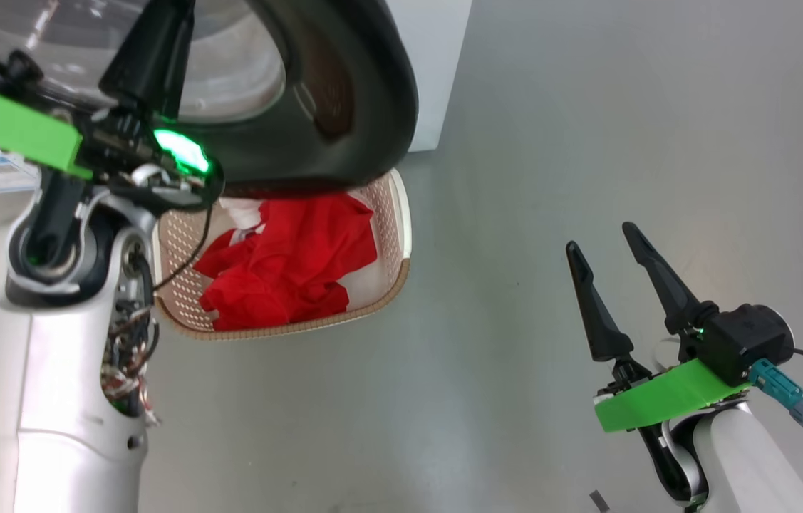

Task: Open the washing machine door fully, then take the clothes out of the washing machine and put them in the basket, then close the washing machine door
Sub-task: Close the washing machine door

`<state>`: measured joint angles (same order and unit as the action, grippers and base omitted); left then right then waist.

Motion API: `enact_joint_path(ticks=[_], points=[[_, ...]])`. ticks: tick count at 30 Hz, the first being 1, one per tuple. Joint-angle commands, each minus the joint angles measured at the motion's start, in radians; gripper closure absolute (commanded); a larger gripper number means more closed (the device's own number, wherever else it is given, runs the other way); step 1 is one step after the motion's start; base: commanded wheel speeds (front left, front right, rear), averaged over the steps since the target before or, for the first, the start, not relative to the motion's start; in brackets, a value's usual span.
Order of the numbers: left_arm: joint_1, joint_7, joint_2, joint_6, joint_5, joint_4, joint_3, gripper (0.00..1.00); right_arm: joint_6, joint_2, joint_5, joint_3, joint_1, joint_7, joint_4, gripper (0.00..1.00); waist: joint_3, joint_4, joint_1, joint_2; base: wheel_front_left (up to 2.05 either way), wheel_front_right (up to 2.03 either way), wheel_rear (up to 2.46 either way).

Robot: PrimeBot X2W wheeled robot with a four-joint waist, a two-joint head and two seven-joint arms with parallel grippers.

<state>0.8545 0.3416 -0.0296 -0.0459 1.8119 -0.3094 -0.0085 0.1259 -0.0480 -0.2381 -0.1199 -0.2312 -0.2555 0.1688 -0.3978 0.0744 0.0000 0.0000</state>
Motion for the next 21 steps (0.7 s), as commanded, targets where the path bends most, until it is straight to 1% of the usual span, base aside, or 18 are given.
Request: enact_joint_path(ticks=[1,10,21], points=[[0.046,-0.002,-0.021,-0.017,-0.014,0.009,0.011,1.00,0.005,-0.002,-0.006,-0.021,-0.019,-0.006,-0.027,0.00,-0.023,0.011,0.0000,0.0000,0.00,0.00,0.00],[0.104,0.001,-0.023,-0.043,-0.021,-0.057,0.016,1.00,0.005,-0.002,-0.005,-0.016,-0.031,-0.006,-0.027,0.00,-0.040,0.027,0.0000,0.0000,0.00,0.00,0.00],[0.107,0.000,-0.024,-0.065,-0.037,-0.109,0.022,1.00,0.005,-0.002,-0.006,-0.012,-0.031,-0.006,-0.019,0.00,-0.019,0.027,0.0000,0.0000,0.00,0.00,0.00]])
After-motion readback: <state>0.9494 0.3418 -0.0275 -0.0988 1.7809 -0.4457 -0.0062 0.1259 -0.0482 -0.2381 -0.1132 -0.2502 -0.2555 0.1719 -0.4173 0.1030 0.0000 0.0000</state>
